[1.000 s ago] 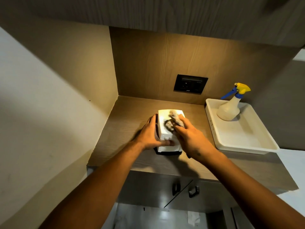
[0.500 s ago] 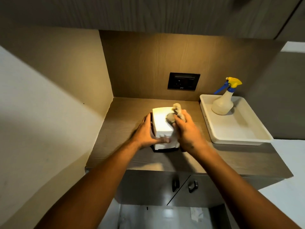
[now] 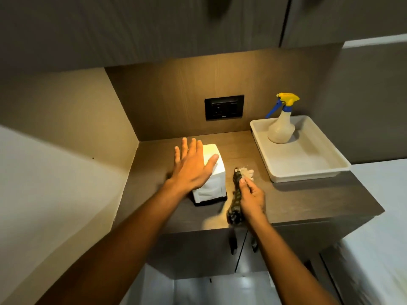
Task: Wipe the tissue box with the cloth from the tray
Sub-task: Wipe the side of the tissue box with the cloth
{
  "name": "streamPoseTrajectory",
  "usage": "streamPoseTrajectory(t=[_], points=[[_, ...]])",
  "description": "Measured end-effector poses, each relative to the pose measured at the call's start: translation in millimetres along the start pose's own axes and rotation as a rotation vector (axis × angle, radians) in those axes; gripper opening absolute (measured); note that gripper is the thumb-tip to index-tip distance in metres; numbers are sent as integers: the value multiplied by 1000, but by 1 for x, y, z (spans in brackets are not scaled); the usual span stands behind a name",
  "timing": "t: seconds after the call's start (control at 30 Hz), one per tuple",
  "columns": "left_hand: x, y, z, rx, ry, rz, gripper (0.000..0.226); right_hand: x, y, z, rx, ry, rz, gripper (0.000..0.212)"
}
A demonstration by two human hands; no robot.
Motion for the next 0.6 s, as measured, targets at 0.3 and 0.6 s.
streamPoseTrajectory(t=[0.3,0.6], points=[[-21,-18,-14,-297,-133,207,85,11,49,31,20,-16,-170,36],[-19,-17,-17,-301,-118,203,80,-10,29,47,5,-87,-118,37]])
Point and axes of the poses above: each hand's wrist, its own y-axis away from the middle knuckle, its own z-axis out of the palm, x = y × z, the point moved 4 cm from there along -y, towards the middle knuckle, and after that the axes turned 14 degrees about y, right-handed, at the moved point
